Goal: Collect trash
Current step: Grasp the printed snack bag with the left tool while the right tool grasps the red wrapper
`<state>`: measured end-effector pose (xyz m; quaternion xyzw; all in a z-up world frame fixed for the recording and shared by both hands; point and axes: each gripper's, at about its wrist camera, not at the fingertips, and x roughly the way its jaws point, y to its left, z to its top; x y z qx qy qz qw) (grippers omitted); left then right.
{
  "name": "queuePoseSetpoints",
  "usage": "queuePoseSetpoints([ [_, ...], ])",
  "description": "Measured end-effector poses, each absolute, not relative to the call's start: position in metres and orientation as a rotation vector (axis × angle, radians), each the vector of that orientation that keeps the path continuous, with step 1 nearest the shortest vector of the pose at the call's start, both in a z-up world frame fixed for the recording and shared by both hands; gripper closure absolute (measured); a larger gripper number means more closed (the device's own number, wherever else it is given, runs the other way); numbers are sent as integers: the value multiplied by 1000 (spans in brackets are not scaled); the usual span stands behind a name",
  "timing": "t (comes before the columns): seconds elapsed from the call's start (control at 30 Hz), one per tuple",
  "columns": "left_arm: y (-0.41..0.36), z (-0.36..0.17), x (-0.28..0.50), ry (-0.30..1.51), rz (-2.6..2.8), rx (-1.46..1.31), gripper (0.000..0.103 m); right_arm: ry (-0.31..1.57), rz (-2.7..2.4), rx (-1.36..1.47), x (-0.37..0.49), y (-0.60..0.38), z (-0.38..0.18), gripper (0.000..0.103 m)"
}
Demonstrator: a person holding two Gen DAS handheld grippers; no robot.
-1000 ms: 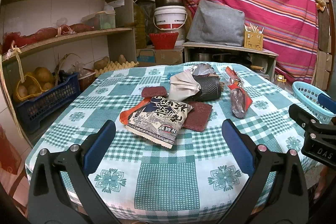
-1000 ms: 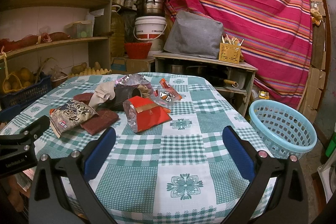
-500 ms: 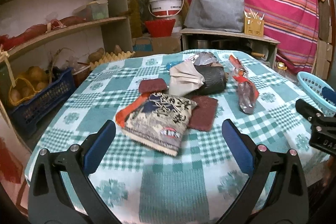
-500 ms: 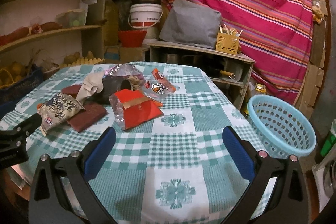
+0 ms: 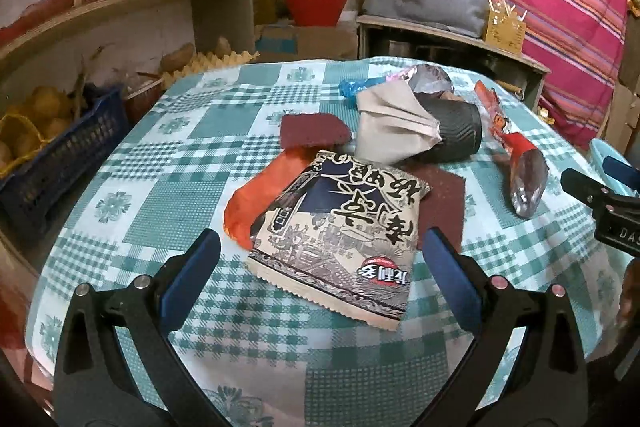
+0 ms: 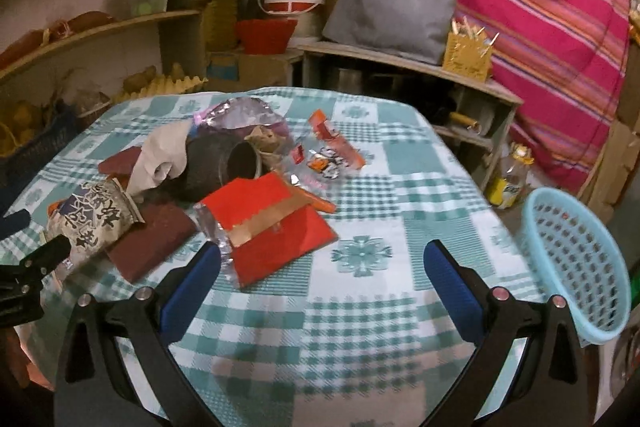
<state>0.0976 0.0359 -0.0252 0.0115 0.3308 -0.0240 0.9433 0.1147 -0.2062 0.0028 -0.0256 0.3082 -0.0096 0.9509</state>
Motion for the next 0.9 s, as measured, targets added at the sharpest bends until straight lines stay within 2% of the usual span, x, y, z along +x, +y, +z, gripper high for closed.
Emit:
queuePoseSetpoints([
  [0.1,30,-30,103,705,-66,47,8,635,-19,-51,116,-204,-2,4],
  [0.17,27,-30,106,724,-92,47,16,636,-1,-36,119,-202,0,4],
  [0.3,26,-26,107,705,-102,58,17,608,13,-1,129,-197,15,4],
  [0.37,25,-27,109,711,-111,61,24,605,4,-4,139,-191,20,4],
  [0.6,28,-35,116,755,-124,62,31,715,-45,-46,170,-173,3,4],
  [0.67,29,-34,116,752,-133,57,40,737,-58,-82,170,-169,-3,5],
  [0.7,30,-34,116,754,-138,54,44,740,-62,-91,170,-169,-4,9],
  [0.73,30,-34,116,760,-146,50,54,746,-64,-100,169,-170,-5,13],
  [0.77,30,-34,117,766,-150,47,66,755,-63,-101,168,-172,-5,21],
  [0.8,30,-35,118,773,-154,43,73,764,-58,-94,167,-176,-6,30],
  [0.83,31,-36,119,784,-162,35,86,770,-53,-85,166,-179,-7,34],
  [0.87,31,-37,120,792,-170,26,94,783,-38,-63,164,-186,-8,41],
  [0.9,31,-37,121,798,-177,16,97,792,-29,-49,164,-190,-8,49],
])
